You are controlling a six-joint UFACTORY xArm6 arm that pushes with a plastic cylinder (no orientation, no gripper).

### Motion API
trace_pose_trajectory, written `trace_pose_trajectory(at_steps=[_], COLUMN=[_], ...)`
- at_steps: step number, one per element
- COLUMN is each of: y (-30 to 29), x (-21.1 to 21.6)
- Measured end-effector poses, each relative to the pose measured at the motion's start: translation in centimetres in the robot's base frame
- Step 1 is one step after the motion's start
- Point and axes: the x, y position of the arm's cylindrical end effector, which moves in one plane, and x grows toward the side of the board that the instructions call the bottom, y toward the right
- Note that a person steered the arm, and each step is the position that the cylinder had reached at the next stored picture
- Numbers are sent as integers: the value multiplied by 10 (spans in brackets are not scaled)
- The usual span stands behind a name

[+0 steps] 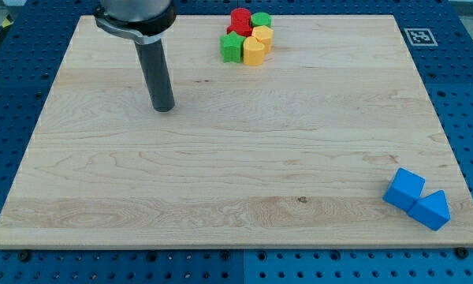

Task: Move blue triangle towards top center

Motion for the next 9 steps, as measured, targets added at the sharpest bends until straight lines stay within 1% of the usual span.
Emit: trace_pose_trajectory(at_steps=[7, 8, 9], y=[5, 47, 113], x=[21, 8, 6])
